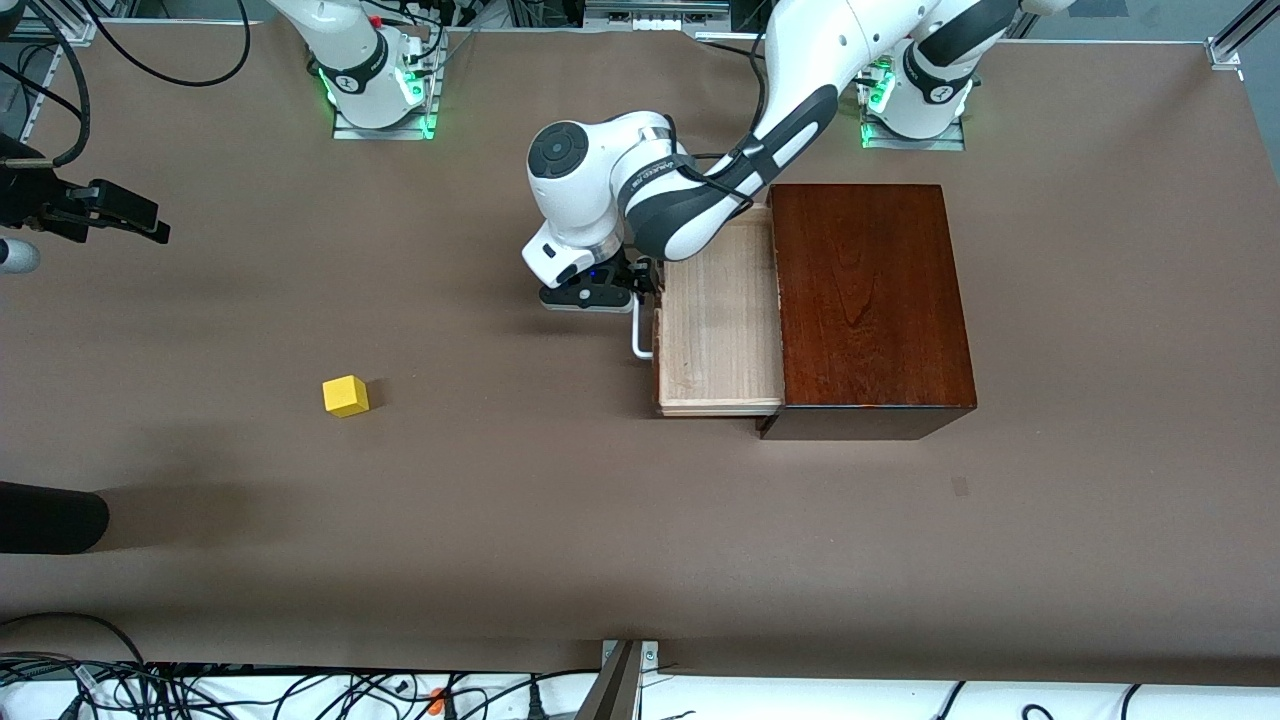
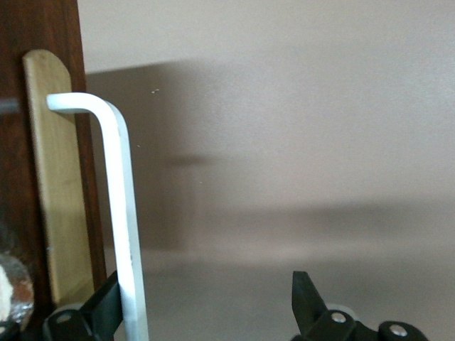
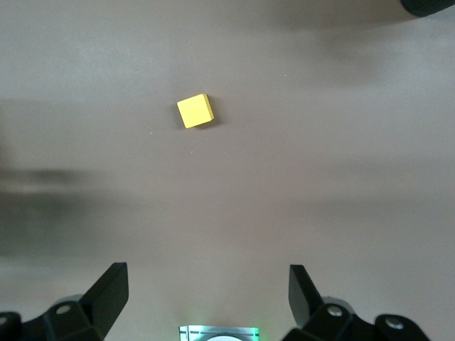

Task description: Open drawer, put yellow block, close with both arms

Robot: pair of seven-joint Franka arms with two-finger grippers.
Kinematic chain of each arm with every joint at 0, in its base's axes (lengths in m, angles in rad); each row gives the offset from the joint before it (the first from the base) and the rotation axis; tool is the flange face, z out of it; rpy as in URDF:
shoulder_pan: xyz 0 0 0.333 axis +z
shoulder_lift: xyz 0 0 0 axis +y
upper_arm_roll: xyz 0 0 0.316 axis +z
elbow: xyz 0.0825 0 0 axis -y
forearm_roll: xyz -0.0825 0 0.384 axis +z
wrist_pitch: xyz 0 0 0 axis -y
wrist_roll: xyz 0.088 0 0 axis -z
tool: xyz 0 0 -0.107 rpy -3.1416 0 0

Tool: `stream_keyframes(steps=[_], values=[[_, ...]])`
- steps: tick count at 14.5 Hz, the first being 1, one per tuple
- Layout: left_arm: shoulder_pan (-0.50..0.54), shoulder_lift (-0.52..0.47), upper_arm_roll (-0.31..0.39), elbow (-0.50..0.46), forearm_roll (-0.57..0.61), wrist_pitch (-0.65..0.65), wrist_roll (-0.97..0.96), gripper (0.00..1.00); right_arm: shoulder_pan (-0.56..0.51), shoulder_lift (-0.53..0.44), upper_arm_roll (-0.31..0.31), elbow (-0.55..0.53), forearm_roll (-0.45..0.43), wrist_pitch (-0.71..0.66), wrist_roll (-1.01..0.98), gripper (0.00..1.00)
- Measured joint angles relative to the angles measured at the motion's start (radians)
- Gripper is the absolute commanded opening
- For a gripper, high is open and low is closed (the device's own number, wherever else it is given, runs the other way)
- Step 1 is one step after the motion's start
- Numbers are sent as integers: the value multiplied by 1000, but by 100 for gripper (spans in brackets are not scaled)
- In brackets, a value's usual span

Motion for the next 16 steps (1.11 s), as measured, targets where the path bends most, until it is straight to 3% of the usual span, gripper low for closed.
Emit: stream_keyframes(steps=[5,8,12,16], values=[[2,-7,-5,43,-14,-19,-4,100,0,0,0,0,0,0,0,100],[47,-84,-17,67,-82,-104,14,100,0,0,0,0,0,0,0,100],[233,-265,-55,11,-195,-186,127,100,0,1,0,0,0,1,0,100],[425,-392,-76,-92,-223,-195,195,100,1,47,6,-3,0,46,0,100]])
